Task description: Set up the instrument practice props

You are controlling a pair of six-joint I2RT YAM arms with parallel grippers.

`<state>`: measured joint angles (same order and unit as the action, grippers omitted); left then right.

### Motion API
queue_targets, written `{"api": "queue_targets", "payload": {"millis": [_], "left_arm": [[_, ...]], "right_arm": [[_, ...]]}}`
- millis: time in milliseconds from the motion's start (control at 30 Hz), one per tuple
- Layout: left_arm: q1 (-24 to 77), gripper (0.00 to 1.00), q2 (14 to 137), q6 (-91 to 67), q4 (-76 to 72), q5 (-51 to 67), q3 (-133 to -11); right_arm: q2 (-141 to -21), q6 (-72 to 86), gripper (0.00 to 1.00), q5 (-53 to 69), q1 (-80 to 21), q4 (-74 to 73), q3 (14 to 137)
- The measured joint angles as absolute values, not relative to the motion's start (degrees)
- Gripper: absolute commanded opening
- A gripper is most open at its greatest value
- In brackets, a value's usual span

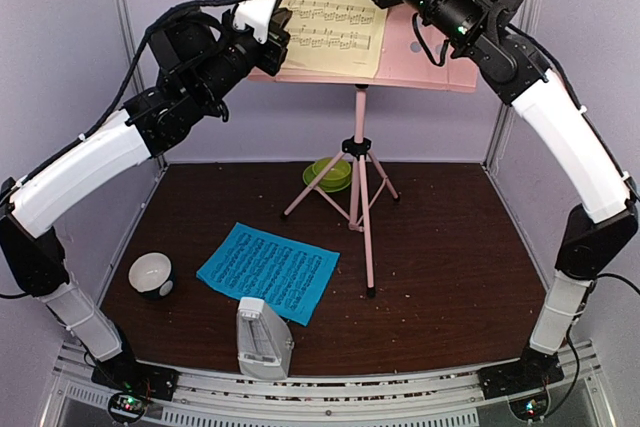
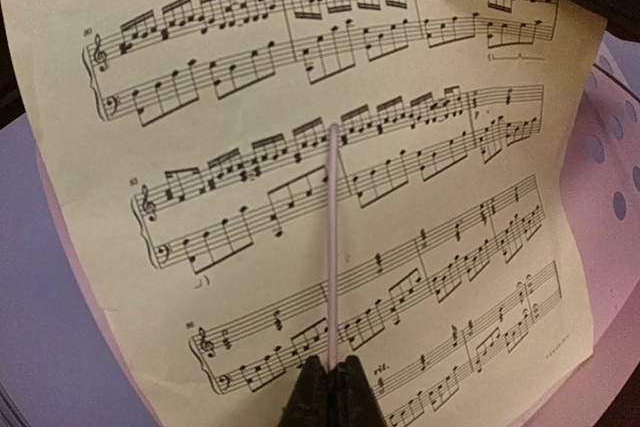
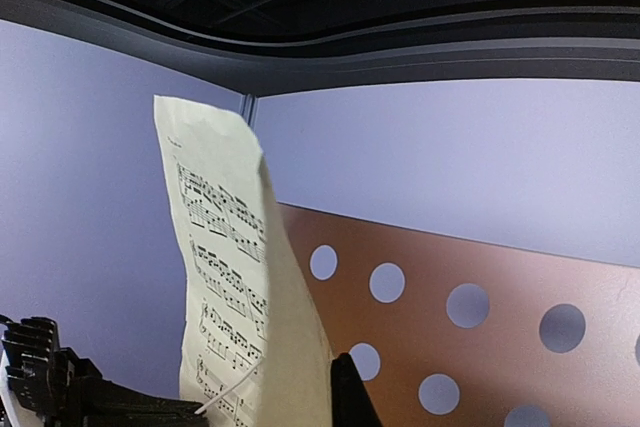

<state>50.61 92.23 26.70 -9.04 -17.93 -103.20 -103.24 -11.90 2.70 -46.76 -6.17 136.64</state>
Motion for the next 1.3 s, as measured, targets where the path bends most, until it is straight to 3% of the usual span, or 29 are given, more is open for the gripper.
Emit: {"api": "queue_targets", "payload": {"millis": [400,500,600,967,1300], "left_arm": [[50.6,0.0,92.1,26.8,-9.1,-17.7,-103.0],[50.6,0.0,92.1,26.8,-9.1,-17.6,-103.0],[50.6,0.0,92.1,26.9,-9.2,-17.5,-103.0],[50.6,0.0,92.1,27.1,-9.1,-17.3,-103.0],[50.6,0.35,92.1,27.1,-8.7,-16.9,-103.0]], "right_arm": [[-105.2,-14.2,0.02,5.0,-47.1,-3.1,137.0],[-105.2,-15.3,0.22,5.5,-47.1,-3.1,137.0],[-105.2,-15.7,0.36,6.0,-47.1,-3.1,137.0],[-105.2,-16.0,0.59,5.9,-47.1,-2.7,137.0],[-105.2,-14.8,0.82,4.3,-47.1,-2.3,136.8]]}}
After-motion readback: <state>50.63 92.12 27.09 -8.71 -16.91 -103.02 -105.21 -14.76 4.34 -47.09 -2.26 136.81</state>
